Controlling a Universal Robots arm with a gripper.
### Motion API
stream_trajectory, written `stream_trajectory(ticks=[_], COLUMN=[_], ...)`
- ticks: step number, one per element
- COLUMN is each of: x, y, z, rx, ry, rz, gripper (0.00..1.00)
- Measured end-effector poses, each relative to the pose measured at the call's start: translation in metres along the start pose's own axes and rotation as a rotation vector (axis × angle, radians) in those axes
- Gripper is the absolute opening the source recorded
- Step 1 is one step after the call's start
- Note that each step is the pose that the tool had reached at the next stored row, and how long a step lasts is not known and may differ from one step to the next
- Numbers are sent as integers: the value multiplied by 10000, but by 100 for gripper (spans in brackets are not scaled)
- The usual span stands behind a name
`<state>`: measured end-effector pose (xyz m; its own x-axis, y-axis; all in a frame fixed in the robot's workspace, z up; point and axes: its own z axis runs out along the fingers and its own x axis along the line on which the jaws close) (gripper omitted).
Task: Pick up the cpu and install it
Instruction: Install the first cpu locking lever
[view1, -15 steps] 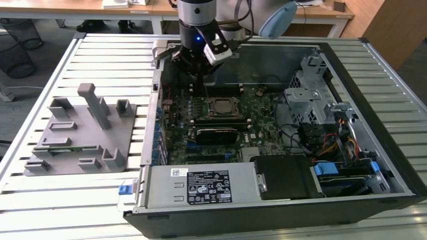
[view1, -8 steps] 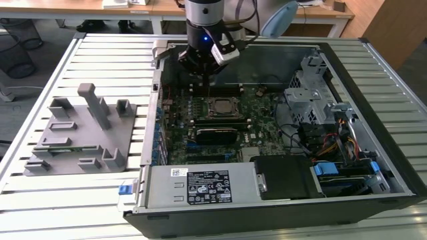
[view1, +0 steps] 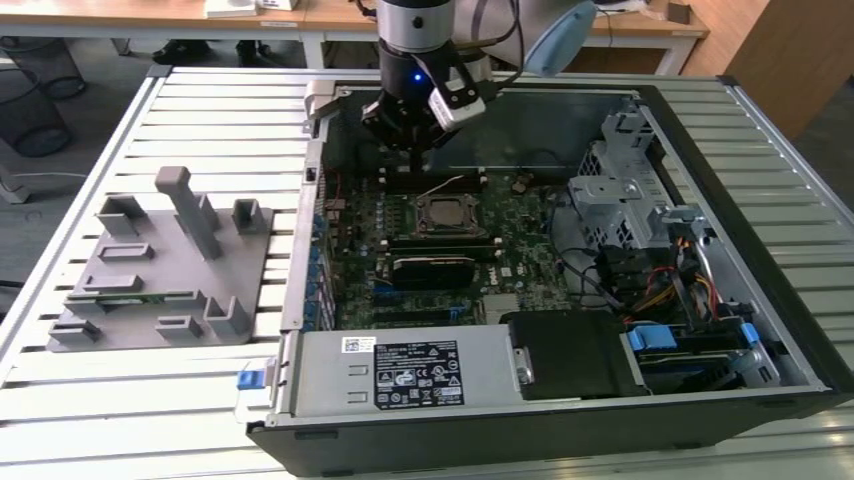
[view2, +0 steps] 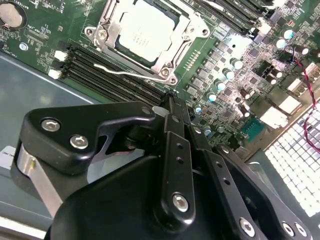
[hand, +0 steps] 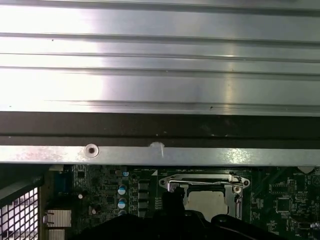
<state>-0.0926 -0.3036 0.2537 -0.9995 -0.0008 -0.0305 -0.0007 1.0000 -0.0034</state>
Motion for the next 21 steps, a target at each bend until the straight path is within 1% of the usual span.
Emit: stream_trajectory(ticks=[1, 2, 3, 4, 5, 6, 7, 11, 12, 13, 14, 15, 17, 18, 21], x=[-1, -2, -2, -1, -1, -2, -3, -11, -20, -34, -48, -58, -78, -88, -127], y=[0, -1, -1, -1, -3, -6, -11, -33, -34, -34, -34, -34, -31, -31, -31], z=[1, 2, 4, 6, 8, 14, 18, 27, 28, 30, 33, 37, 43, 49, 63], rx=[0, -21, -162, -343, -500, -564, -569, -570, -549, -503, -428, -331, -104, -81, -86], ry=[0, 1, 0, 0, 1, 0, -2, -2, 0, 0, -1, 0, 0, 0, 0], rz=[-1, -2, 2, 9, 15, 17, 16, 16, 16, 15, 12, 9, 3, 0, 2], gripper=[11, 11, 11, 11, 11, 11, 11, 11, 11, 11, 11, 11, 11, 11, 11])
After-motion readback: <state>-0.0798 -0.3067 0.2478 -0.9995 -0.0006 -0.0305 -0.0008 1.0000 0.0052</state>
